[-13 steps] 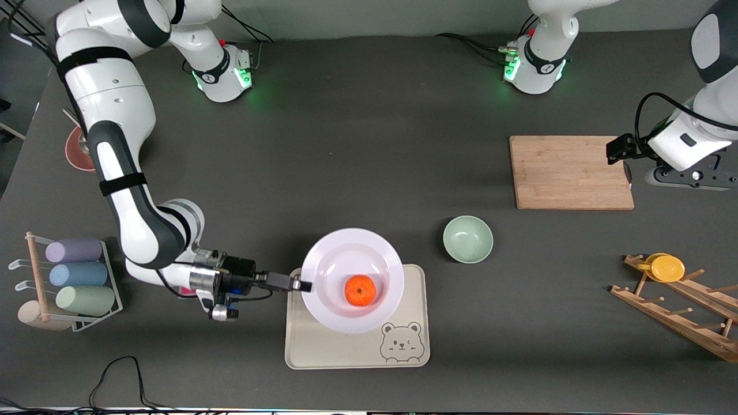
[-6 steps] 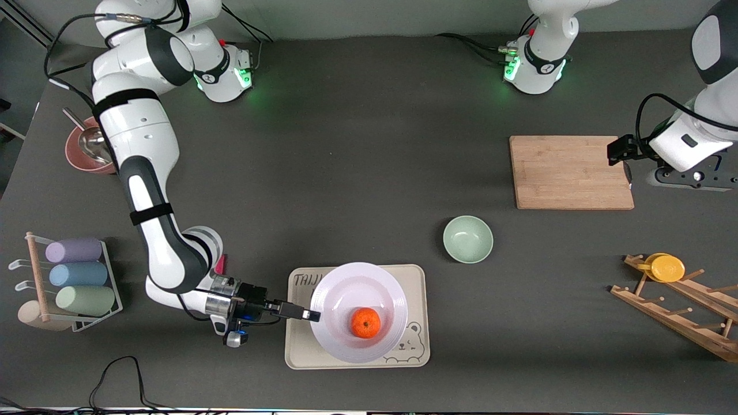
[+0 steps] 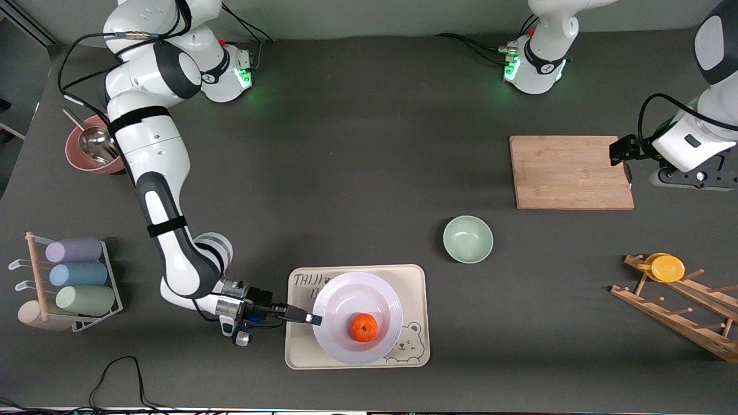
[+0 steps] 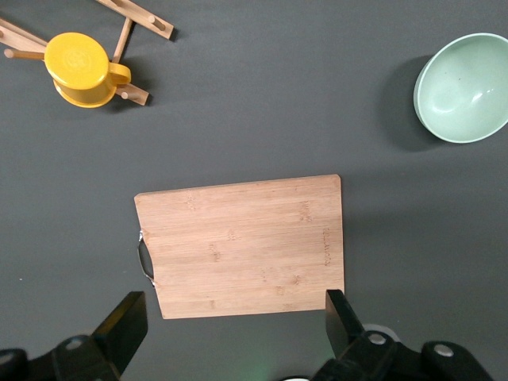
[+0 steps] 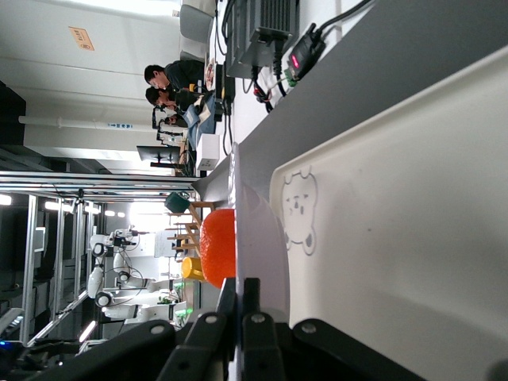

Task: Place orange and plate with both arms
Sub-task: 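Lower the plate onto the bear tray with the right gripper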

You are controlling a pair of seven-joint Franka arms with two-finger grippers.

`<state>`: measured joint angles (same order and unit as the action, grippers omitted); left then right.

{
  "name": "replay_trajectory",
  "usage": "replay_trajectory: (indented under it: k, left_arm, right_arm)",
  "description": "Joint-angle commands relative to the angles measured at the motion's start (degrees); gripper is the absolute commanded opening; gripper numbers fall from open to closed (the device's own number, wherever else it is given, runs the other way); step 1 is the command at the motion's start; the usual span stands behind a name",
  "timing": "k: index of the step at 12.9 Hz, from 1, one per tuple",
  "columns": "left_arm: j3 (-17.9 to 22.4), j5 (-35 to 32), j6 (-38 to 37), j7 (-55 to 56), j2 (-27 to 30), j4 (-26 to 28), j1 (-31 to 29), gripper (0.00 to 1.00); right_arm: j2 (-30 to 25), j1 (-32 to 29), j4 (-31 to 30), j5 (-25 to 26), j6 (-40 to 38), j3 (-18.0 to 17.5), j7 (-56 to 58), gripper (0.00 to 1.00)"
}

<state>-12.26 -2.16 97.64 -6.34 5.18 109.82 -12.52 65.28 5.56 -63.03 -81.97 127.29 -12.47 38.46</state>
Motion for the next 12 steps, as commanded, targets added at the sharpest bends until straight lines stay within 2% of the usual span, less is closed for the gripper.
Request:
replay_trajectory:
  k: [1, 12]
  left_arm:
    - [-0.22, 0.84, 1.24, -1.31, 1.41, 1.45, -0.66, 1.0]
    - [-0.13, 0.84, 1.24, -1.31, 1.32, 1.45, -0.75, 1.0]
  right_arm:
    - [2.74, 0.59, 2.56, -3.8, 0.59, -0.71, 5.2, 0.0]
    - [4.69, 0.5, 2.12, -3.9, 0.59, -0.36, 9.53, 0.0]
